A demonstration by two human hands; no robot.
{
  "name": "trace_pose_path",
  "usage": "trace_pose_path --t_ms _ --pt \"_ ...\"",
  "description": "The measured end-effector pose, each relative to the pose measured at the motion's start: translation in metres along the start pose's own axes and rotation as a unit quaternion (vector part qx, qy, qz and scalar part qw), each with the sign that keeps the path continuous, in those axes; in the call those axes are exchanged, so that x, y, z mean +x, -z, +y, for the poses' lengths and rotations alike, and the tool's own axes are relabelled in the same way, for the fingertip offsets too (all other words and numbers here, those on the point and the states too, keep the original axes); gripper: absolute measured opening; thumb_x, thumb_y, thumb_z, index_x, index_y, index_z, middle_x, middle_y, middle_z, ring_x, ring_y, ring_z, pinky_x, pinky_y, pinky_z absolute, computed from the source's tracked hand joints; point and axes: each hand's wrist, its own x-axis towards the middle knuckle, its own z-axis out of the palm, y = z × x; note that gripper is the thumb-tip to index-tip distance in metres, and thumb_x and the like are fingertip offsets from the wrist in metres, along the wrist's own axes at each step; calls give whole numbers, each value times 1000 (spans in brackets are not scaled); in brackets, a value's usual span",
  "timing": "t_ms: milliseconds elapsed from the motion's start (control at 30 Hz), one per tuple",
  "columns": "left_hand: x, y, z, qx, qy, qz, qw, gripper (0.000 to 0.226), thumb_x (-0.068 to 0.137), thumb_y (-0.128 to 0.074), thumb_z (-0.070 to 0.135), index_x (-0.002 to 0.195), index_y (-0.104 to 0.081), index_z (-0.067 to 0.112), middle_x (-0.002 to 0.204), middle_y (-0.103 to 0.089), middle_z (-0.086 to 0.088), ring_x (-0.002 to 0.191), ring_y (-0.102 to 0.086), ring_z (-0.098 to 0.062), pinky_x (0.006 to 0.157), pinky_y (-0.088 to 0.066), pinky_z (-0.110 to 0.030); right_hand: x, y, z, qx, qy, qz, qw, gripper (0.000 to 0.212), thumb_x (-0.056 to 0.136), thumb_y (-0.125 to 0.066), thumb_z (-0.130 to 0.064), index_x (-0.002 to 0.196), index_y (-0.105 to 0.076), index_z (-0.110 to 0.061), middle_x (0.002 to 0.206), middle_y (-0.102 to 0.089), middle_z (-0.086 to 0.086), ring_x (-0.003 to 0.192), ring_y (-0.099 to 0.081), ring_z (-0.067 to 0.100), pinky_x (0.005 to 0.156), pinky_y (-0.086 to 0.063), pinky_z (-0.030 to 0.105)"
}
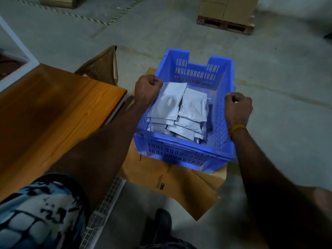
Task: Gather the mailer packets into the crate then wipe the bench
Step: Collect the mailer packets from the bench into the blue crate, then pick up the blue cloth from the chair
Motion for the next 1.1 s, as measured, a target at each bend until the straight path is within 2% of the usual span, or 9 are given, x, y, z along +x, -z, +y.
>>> trace_pose_path --t_ms 200,333,433,533,667,733,833,1000,1100 --pt "6 -2 2 19 26 -21 999 19 86 -66 31 93 -75 17 93 -74 -7 91 -67 -23 76 -48 -30 5 -1 7 -87 6 -57 995 38 79 -55 -43 100 -76 -18 103 -65 19 99 -64 36 90 -49 36" --pt "-8 10 2 12 32 -44 998 32 81 -62 42 99 -73 18 97 -73 -7 93 -67 -24 79 -51 -33 -19 -1 -12 -213 2 -84 973 33 87 -63 -42 117 -67 -28 128 -47 15 126 -39 38 99 -39 49" --pt "-39 32 -2 -18 45 -7 999 34 81 -59 37 104 -73 16 97 -73 -6 90 -67 -23 73 -52 -32 -52 -1 -29 -124 128 -92 980 34 85 -59 -42 113 -70 -25 117 -59 12 117 -50 31 100 -39 44" --pt "-87 65 -10 -58 58 60 995 30 84 -60 30 105 -73 14 98 -74 0 87 -68 -12 73 -51 -23 -102 -9 -48 -8 196 -176 965 25 89 -62 -32 112 -69 -25 109 -57 8 105 -54 21 95 -44 37" --pt "-165 116 -25 -69 126 144 979 19 86 -62 32 99 -73 23 85 -72 9 70 -64 -9 67 -52 -33 -166 -20 -73 53 253 -308 916 26 88 -59 -31 112 -68 -24 109 -54 0 102 -56 16 92 -45 26" --pt "-202 141 -29 -42 156 165 973 16 93 -63 28 105 -72 26 95 -70 12 76 -66 -11 66 -55 -39 -189 -29 -81 69 269 -366 888 28 87 -60 -31 113 -68 -24 109 -54 -1 103 -56 14 94 -46 28" --pt "-249 173 -34 -20 192 208 959 19 97 -61 23 113 -69 24 110 -65 13 93 -65 -9 78 -58 -40 -222 -41 -91 76 294 -427 852 28 87 -67 -23 115 -68 -23 109 -52 -2 103 -54 12 95 -48 35" --pt "-324 215 -47 -3 241 285 928 19 97 -60 26 115 -67 28 117 -64 8 92 -64 -5 78 -58 -38 -287 -49 -113 60 333 -518 785 32 91 -65 -29 123 -64 -27 117 -49 1 106 -53 19 94 -49 38" --pt "-383 244 -51 7 258 345 902 19 97 -60 26 114 -67 27 114 -65 9 89 -65 -4 75 -58 -37 -342 -42 -123 57 360 -576 732 34 94 -61 -33 128 -61 -27 125 -49 1 110 -53 17 92 -48 32"
